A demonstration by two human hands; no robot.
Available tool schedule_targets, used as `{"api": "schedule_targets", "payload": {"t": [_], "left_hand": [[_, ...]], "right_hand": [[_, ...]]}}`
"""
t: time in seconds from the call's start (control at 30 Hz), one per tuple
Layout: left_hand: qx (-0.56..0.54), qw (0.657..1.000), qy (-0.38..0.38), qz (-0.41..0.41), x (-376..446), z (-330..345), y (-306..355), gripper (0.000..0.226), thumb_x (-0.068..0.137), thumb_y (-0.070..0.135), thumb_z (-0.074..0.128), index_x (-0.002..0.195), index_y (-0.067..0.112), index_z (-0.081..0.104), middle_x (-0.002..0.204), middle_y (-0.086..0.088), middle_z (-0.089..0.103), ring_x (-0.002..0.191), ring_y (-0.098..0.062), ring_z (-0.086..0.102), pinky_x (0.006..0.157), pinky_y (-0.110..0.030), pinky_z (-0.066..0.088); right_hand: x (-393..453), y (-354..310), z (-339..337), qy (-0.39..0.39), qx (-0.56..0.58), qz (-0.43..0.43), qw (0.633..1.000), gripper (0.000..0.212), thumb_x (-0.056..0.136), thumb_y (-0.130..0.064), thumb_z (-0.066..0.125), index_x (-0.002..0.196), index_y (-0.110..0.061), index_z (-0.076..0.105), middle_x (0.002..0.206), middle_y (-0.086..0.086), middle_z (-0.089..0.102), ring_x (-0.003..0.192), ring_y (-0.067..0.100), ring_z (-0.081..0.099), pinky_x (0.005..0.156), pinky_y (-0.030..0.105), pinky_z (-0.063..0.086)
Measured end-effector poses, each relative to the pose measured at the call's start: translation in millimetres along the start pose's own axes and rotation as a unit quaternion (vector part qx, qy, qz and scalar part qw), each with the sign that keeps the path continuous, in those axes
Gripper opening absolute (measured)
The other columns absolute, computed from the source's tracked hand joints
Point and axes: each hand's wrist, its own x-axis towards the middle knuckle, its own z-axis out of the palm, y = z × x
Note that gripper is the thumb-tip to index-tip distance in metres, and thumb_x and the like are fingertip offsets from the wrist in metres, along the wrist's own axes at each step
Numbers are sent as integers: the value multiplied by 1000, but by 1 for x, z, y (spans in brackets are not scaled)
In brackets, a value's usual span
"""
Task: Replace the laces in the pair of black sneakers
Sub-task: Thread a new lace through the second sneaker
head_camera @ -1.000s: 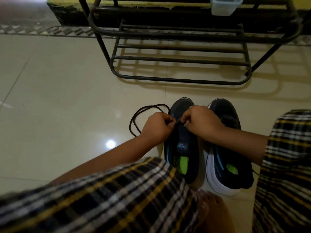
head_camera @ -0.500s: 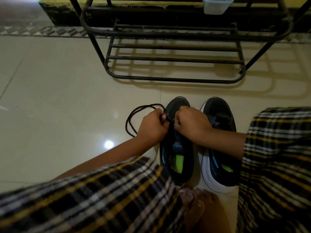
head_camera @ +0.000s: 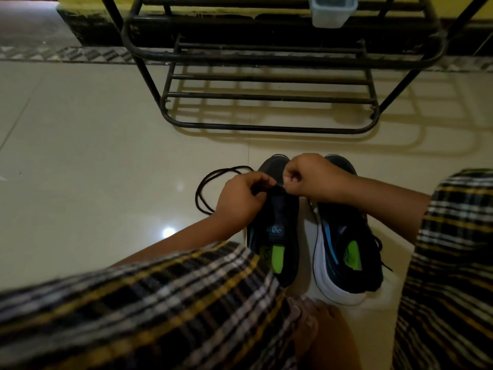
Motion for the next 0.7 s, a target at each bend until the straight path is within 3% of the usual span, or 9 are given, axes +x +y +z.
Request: {"api": "schedule_targets", "payload": {"t": [0.17,0.23,0.3,0.4,0.47,0.57,0.63,0.7], "left_hand": [[-44,999,-9,-4,0,-3,5,6,83,11,69,85,17,71,81,4,68,80,-7,64,79,-26,52],[-37,999,-17,-10,1,-3,6,4,85,11,67,86,13,70,83,1,68,83,-11,64,81,-31,52],[-32,999,-18,-22,2,-2,6,6,87,12,64,89,11,69,87,-1,68,87,-13,64,84,-32,52],[-74,996,-13,-45,4,-3,8,6,89,11,61,87,10,66,88,-3,68,88,-16,64,86,-34,52],[-137,989,8,-58,8,-7,15,10,91,8,57,84,11,63,84,-4,66,77,-9,64,75,-25,53],[-219,970,79,-68,14,-17,33,17,95,6,50,81,13,56,77,-1,62,48,7,50,49,-6,38],[-236,965,100,-61,17,-24,41,14,95,6,50,84,11,56,76,0,60,44,8,48,46,-5,35],[-213,974,59,-51,15,-27,43,10,93,4,53,87,7,60,74,0,61,48,8,52,50,-4,39]], "right_hand": [[-4,-5,3,19,46,6,999,21,81,-9,64,63,-17,61,63,-1,61,57,5,55,56,17,44],[-4,-4,5,28,30,28,999,20,82,-17,65,64,-9,64,63,7,65,59,14,60,61,25,53],[-5,-6,9,-17,-17,74,997,39,85,-34,63,60,-5,58,54,9,62,56,21,62,67,36,58],[-12,-11,17,-103,-59,144,982,47,86,-53,56,68,-9,54,60,6,59,49,18,60,57,35,58],[-15,-13,19,-112,-63,151,980,42,88,-47,53,68,-10,53,64,8,58,46,18,58,51,32,56],[-15,-8,21,-95,-49,132,985,38,90,-31,51,60,-8,51,54,8,53,38,18,53,44,28,49],[-16,-4,22,-74,-29,128,989,37,92,-27,48,60,-7,50,55,9,52,38,20,52,44,27,48],[-17,-1,23,-54,-3,125,991,39,93,-27,45,60,-7,49,54,11,53,34,19,52,40,24,45]]}}
